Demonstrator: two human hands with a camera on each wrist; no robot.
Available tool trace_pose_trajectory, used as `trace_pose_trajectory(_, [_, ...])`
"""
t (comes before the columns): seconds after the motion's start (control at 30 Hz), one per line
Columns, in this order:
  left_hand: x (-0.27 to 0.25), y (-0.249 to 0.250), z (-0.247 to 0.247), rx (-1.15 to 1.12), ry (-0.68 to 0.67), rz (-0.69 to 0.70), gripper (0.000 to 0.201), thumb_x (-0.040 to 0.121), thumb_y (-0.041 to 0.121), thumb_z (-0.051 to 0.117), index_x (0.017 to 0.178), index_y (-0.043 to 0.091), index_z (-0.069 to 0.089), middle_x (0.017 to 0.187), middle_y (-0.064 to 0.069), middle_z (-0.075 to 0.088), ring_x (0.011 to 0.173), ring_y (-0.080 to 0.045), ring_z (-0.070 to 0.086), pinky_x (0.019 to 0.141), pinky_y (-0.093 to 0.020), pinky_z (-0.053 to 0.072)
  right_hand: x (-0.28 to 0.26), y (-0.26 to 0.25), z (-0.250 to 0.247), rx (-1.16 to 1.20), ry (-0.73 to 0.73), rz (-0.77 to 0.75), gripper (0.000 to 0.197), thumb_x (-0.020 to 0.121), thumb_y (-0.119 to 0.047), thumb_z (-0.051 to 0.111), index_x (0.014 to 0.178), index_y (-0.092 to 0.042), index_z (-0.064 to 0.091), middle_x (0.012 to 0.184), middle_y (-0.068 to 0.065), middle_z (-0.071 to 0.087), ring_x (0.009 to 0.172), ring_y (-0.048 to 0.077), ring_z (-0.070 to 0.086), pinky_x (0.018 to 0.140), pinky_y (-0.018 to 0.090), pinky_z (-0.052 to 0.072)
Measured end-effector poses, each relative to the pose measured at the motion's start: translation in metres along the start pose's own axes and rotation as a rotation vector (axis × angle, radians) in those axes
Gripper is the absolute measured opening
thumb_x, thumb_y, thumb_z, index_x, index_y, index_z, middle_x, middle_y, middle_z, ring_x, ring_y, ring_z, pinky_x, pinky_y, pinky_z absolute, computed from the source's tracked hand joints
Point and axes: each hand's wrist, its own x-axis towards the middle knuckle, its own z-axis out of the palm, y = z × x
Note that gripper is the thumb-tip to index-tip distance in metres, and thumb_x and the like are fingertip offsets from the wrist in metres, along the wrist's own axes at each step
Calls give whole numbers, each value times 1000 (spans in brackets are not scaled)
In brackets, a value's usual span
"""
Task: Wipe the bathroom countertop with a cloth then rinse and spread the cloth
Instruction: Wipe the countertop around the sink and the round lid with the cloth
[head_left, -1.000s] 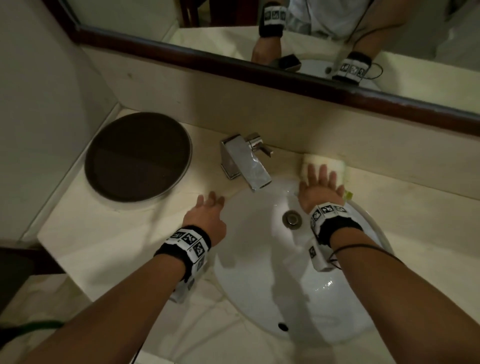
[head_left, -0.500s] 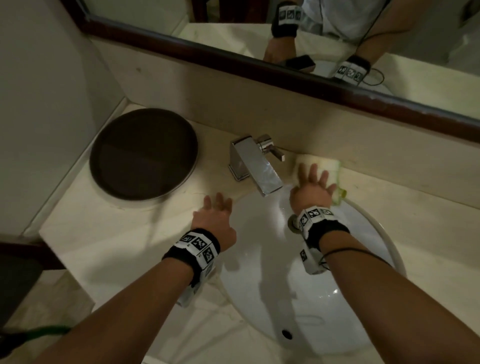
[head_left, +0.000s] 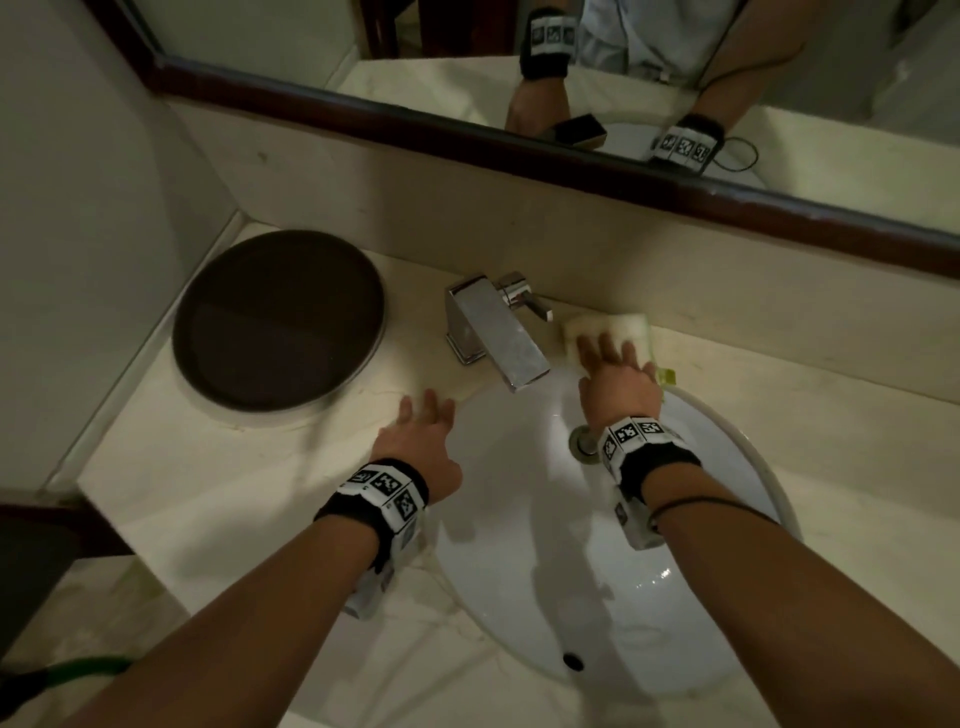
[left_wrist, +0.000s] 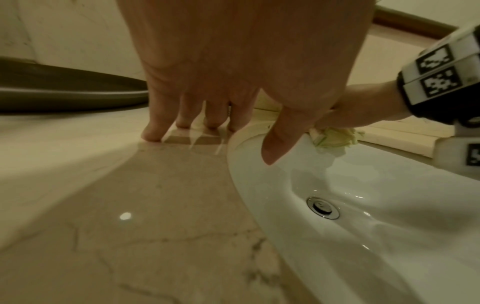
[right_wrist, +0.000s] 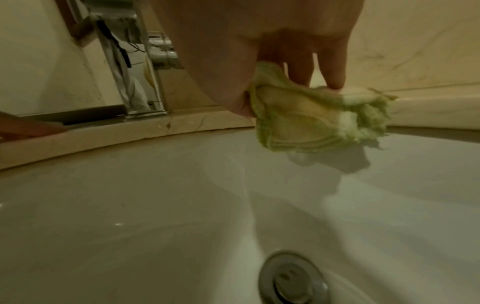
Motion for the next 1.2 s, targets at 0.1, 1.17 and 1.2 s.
trace_pose_trajectory(0.1, [0, 0, -1, -1, -5, -3, 85, 87, 37, 50, 153, 27, -2, 161, 1, -13, 148, -29, -6, 116, -49, 25, -16, 25, -10, -4, 101, 29, 50, 99, -26, 43, 146, -35, 30, 149, 3, 39, 131, 30, 43, 103, 46, 41])
trace_pose_trajectory(1.17, [-65, -14, 19, -353, 300, -142, 43, 93, 22, 54, 135, 30, 52, 137, 6, 55, 124, -17, 52, 104, -22, 35, -84, 4, -8, 247, 114, -232, 51, 90, -25, 52, 140, -28, 43, 118, 8, 62, 90, 34, 64, 71, 38, 50])
trace_pose_trajectory(1.2, [-68, -16, 19, -356, 288, -141, 42, 93, 22, 54, 135, 30, 53, 137, 6, 55, 124, -16, 52, 105, -23, 36, -92, -7, -8, 262, 98, -248, 52, 91, -28, 49, 141, -32, 40, 118, 7, 64, 89, 34, 65, 74, 38, 51])
